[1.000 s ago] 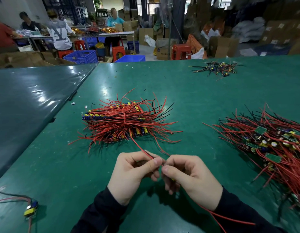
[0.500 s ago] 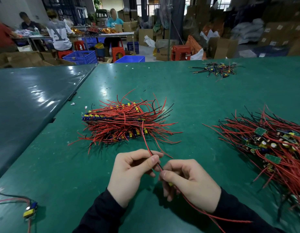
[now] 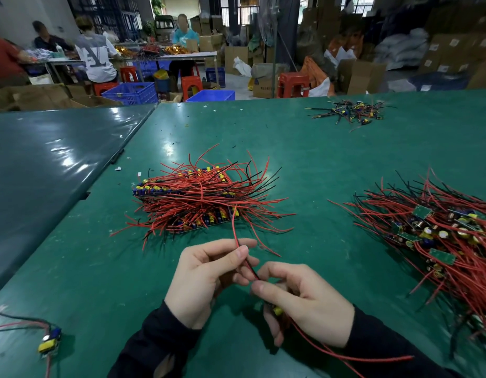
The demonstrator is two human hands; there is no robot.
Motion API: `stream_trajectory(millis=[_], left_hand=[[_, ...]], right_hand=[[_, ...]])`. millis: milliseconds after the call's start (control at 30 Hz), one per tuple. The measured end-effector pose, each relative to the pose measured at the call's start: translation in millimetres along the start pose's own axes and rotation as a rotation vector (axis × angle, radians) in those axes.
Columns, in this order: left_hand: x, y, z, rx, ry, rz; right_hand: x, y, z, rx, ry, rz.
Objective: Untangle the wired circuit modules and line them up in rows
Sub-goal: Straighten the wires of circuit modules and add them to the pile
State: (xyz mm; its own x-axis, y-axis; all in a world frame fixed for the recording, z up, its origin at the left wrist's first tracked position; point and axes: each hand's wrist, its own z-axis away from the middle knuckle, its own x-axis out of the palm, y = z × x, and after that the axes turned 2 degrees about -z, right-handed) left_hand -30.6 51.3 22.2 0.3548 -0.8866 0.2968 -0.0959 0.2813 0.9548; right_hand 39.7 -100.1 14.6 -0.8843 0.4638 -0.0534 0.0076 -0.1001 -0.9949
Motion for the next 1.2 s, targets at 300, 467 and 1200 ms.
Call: stream_trajectory(millis=[300, 467, 1200], left_hand=[[-0.5, 0.4, -0.8, -0.007, 0.025, -0.009], [-3.0, 1.8, -3.1, 0.026, 0.104, 0.034], [-12.7, 8.7, 1.7, -0.039, 0.026, 0.496]], right_hand=[[1.6, -0.4, 0.2, -0.071, -0.043, -0.034], [1.0, -2.7, -0.1, -0.049, -0.113, -0.16], [-5.5, -7.6, 2.7, 0.079, -0.399, -0.731]])
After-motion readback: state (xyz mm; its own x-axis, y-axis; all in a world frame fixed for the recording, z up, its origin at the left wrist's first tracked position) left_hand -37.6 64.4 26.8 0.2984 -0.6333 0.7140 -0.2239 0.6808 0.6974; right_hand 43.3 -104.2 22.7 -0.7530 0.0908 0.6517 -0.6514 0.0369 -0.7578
